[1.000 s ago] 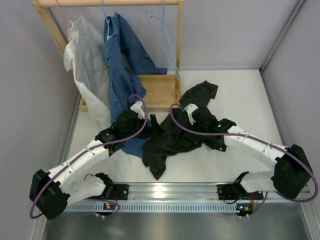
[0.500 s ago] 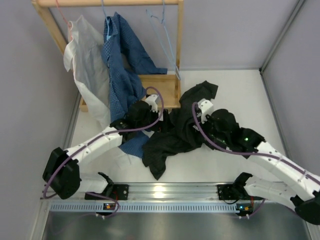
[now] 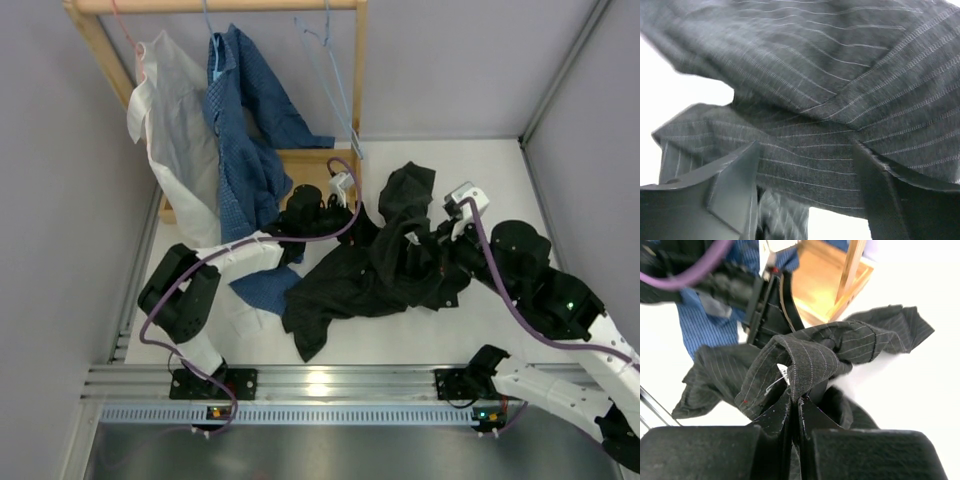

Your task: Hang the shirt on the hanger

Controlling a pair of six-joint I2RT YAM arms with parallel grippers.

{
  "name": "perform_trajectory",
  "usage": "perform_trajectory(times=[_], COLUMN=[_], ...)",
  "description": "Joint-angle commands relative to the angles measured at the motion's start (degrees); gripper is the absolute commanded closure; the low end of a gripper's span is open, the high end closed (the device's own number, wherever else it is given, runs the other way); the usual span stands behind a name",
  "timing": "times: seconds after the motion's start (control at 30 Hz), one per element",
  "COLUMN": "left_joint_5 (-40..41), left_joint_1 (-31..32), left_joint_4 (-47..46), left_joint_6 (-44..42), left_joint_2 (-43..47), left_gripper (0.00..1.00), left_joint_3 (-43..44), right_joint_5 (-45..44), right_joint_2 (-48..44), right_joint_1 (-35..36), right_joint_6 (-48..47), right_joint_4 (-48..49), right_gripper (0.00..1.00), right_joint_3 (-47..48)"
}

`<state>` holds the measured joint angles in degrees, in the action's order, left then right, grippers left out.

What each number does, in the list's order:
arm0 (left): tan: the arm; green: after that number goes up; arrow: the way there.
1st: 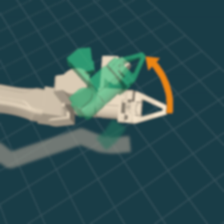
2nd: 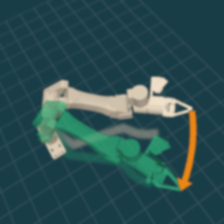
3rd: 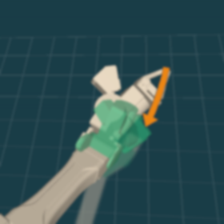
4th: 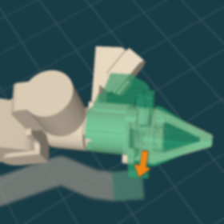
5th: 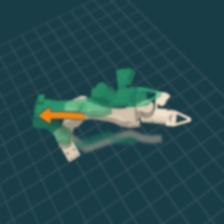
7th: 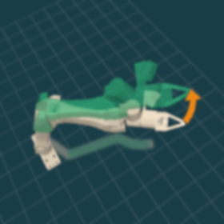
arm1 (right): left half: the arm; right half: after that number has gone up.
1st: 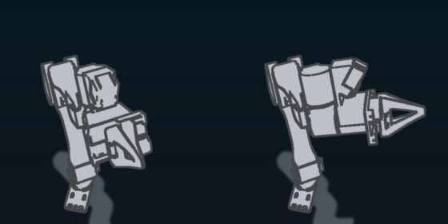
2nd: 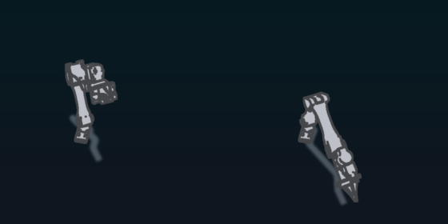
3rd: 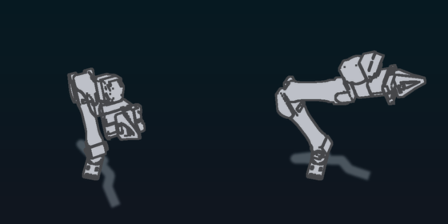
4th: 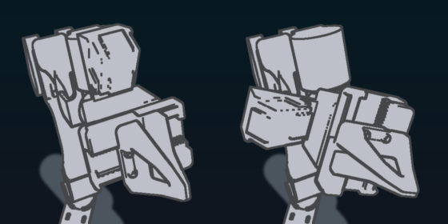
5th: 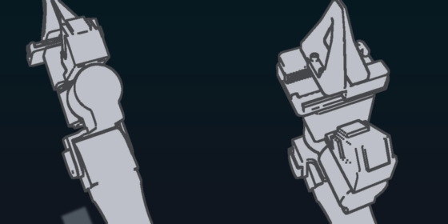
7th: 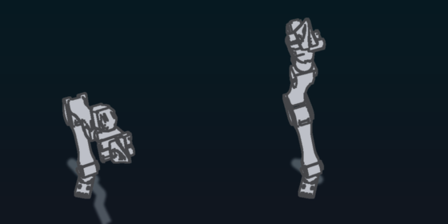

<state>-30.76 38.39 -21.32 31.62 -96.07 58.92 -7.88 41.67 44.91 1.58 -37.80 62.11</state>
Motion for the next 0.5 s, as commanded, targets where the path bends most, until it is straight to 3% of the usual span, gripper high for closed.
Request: perform_trajectory(times=[0.0,0.1,0.13,0.2,0.33,0.47], left_joint_5=[-9.57,-12.04,-12.21,-10.91,-5.03,5.0], left_joint_1=[0.54,1.42,1.77,2.91,3.27,3.36], left_joint_4=[-20.05,-26.04,-27.01,-29.82,-30.36,-25.44], left_joint_6=[9.94,14.17,14.87,16.72,17.78,14.71], left_joint_2=[-1.66,-3.94,-4.3,-5.18,-4.31,2.71], left_gripper=[0.24,0.26,0.32,0.99,1.0,1.0], left_joint_3=[-0.12,-0.12,-0.2,-0.73,-3.27,-9.16], right_joint_5=[-0.21,-0.29,-0.38,-1.08,-4.07,-7.41], right_joint_2=[-0.45,-0.89,-0.89,-0.98,-1.67,-2.56], right_joint_1=[0.53,0.53,0.53,0.53,0.45,0.53], right_joint_6=[0.17,-0.18,-0.27,-0.35,0.08,0.78], right_joint_4=[-0.52,-0.34,-0.43,-0.43,-0.78,-2.71], right_gripper=[1.0,1.0,1.0,1.0,1.0,1.0], right_joint_3=[5.56,7.76,8.29,9.43,10.31,11.02])
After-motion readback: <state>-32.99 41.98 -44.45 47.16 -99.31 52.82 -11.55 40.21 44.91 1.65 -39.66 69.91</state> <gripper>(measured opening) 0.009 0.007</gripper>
